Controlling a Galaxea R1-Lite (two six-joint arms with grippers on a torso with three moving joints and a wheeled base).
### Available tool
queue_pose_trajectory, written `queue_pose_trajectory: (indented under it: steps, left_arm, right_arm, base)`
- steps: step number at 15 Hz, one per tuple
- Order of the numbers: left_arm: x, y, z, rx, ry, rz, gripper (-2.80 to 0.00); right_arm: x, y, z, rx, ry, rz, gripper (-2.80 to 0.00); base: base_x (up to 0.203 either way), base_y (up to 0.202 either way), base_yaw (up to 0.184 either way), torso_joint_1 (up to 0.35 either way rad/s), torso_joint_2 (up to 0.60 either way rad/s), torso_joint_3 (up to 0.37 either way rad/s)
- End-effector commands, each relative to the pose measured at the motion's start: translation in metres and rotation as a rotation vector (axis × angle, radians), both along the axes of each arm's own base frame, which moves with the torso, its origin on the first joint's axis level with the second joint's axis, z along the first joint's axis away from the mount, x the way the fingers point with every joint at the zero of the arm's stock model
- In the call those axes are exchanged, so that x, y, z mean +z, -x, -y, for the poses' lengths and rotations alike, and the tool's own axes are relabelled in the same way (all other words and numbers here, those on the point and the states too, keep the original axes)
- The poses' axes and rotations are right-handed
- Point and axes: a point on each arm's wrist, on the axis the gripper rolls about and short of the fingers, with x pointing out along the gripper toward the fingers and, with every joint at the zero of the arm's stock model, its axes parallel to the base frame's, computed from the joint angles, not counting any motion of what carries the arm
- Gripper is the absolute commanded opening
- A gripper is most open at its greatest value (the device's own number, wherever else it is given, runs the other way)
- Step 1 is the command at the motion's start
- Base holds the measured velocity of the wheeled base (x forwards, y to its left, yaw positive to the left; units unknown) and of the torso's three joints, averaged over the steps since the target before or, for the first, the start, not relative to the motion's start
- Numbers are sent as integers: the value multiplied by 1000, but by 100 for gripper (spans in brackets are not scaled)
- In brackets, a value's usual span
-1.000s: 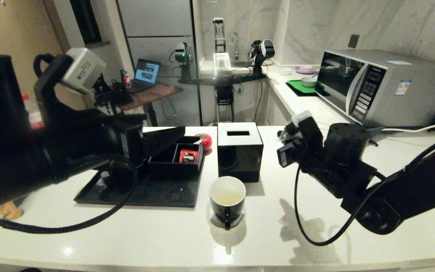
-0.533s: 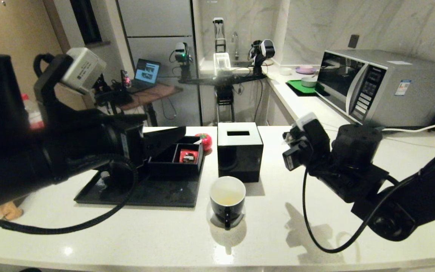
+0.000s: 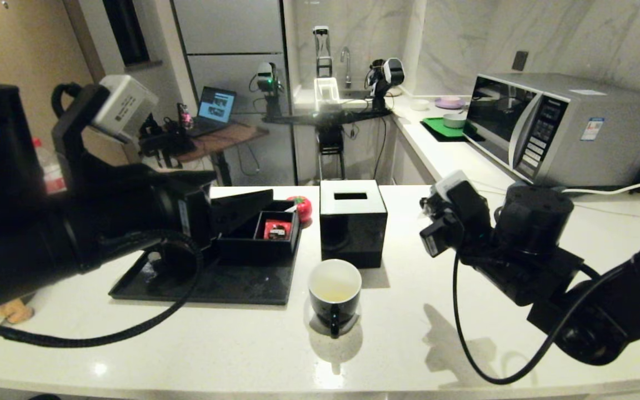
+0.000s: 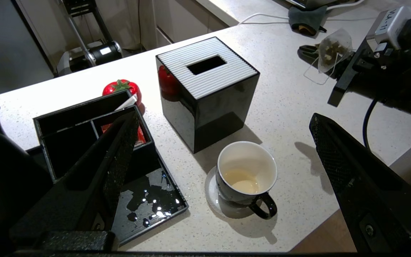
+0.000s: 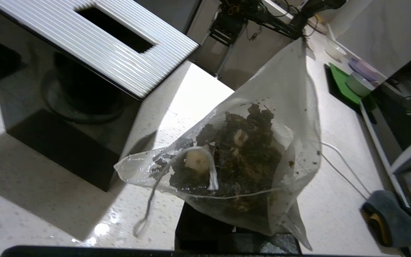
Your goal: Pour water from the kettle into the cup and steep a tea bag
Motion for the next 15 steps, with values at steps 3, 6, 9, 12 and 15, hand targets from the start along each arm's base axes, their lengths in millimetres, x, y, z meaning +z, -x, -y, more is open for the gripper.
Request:
queue_pose_trajectory:
  steps: [3, 6, 9, 12, 15]
  left_arm:
    - [0, -1, 0, 1, 1, 1, 0]
    - [0, -1, 0, 4, 8, -6, 0]
    - [0, 0, 0, 5, 9, -6, 0]
    - [0, 0, -1, 7, 9, -6, 0]
    - [0, 0, -1, 7, 9, -6, 0]
  right_arm:
    - [6, 4, 6, -15, 33, 30, -280]
    - [6, 4, 6, -15, 131, 59, -280]
    - [4, 6, 2, -4, 199, 74, -280]
    - [0, 10, -3, 18, 215, 64, -280]
    - [-6, 15, -7, 39, 234, 48, -280]
  base:
    - [0, 0, 0, 0, 0, 0]
    - [0, 0, 0, 0, 0, 0]
    - [0, 0, 0, 0, 0, 0]
    - [0, 0, 0, 0, 0, 0]
    - [0, 0, 0, 0, 0, 0]
